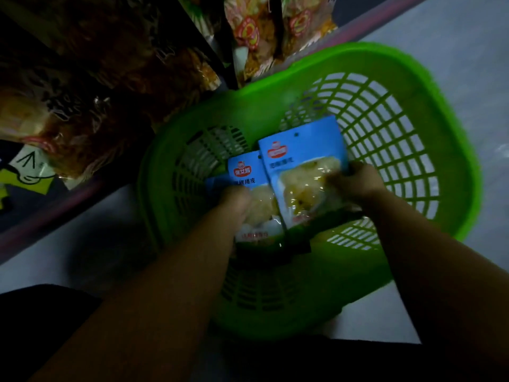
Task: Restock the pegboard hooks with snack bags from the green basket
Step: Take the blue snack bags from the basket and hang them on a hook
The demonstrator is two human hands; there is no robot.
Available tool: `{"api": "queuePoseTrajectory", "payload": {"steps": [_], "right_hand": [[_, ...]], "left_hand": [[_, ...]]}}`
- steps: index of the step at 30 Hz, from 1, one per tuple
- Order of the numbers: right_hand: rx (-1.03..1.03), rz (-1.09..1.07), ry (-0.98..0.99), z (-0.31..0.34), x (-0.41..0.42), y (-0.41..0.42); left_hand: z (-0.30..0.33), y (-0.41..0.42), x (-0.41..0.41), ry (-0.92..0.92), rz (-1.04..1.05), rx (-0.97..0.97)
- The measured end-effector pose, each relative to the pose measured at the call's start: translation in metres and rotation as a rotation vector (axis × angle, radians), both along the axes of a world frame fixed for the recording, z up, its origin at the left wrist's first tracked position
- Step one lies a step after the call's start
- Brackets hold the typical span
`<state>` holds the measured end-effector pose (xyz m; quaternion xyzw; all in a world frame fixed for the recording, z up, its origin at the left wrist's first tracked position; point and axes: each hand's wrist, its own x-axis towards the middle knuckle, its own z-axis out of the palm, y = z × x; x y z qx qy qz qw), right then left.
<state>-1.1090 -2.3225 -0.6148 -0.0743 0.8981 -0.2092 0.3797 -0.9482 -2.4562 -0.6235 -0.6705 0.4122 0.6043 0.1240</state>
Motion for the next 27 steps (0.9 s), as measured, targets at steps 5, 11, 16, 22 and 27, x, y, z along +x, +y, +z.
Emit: {"api": "queuePoseTrajectory", "payload": {"steps": [5, 11, 16, 22, 27], "right_hand": [[0.052, -0.111, -0.13, 0.004, -0.01, 0.028], [-0.107, -0.205, -0.187, 0.002, -0.008, 0.025], [-0.313, -0.233, -0.297, 0.02, -0.008, 0.023], [-0.584, -0.303, -0.314, 0.085, 0.03, 0.002], [-0.723, -0.383, -0.223, 0.215, 0.085, 0.014]], "left_hand": [[-0.008, 0.008, 0.009, -0.042, -0.134, 0.01], [-0.003, 0.001, 0.007, 0.154, 0.013, -0.006], [0.013, 0.007, -0.002, 0.318, 0.077, -0.037], [0.088, 0.016, 0.024, 0.31, 0.254, -0.282], [0.234, 0.031, 0.076, 0.303, 0.461, -0.345]]}}
